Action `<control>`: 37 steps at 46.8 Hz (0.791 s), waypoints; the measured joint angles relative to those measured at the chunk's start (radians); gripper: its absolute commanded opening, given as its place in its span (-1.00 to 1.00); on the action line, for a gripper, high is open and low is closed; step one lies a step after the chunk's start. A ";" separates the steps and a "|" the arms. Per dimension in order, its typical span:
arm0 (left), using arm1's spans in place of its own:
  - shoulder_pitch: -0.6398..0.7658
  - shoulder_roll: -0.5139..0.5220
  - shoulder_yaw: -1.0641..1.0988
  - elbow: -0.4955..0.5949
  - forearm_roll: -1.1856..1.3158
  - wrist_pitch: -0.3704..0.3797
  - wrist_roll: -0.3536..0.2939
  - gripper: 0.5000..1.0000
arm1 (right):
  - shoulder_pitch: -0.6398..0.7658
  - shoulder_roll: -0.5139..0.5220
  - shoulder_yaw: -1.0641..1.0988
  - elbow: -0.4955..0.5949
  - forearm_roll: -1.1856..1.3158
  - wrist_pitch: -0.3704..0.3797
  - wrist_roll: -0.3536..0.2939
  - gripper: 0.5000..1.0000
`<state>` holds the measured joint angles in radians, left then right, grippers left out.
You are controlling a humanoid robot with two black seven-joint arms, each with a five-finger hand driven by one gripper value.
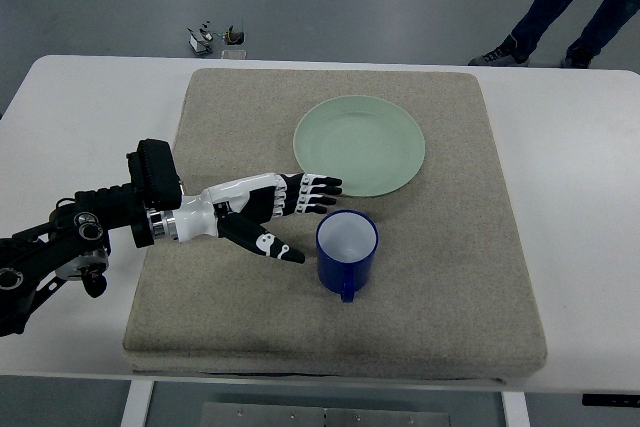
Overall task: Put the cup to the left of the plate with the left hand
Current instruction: 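Reach the left hand across the mat toward the blue mug, then wrap the left hand fingers around the blue mug and grip it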
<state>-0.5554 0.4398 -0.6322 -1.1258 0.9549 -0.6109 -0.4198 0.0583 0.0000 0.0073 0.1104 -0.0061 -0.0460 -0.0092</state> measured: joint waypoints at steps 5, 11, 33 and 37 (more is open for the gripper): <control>-0.006 -0.007 0.000 0.004 0.002 0.000 0.005 0.99 | 0.000 0.000 0.000 0.000 0.000 0.000 0.000 0.73; -0.012 -0.032 0.000 0.015 0.007 0.000 0.010 0.99 | 0.000 0.000 0.000 0.000 0.000 0.000 0.000 0.73; -0.020 -0.084 0.032 0.032 0.055 0.000 0.016 0.99 | 0.000 0.000 0.000 0.000 0.000 0.000 0.000 0.73; -0.024 -0.095 0.037 0.032 0.055 0.000 0.016 0.99 | 0.000 0.000 0.000 0.000 0.000 0.000 0.000 0.73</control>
<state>-0.5793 0.3450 -0.5947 -1.0936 1.0095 -0.6109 -0.4034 0.0583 0.0000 0.0077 0.1104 -0.0061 -0.0460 -0.0092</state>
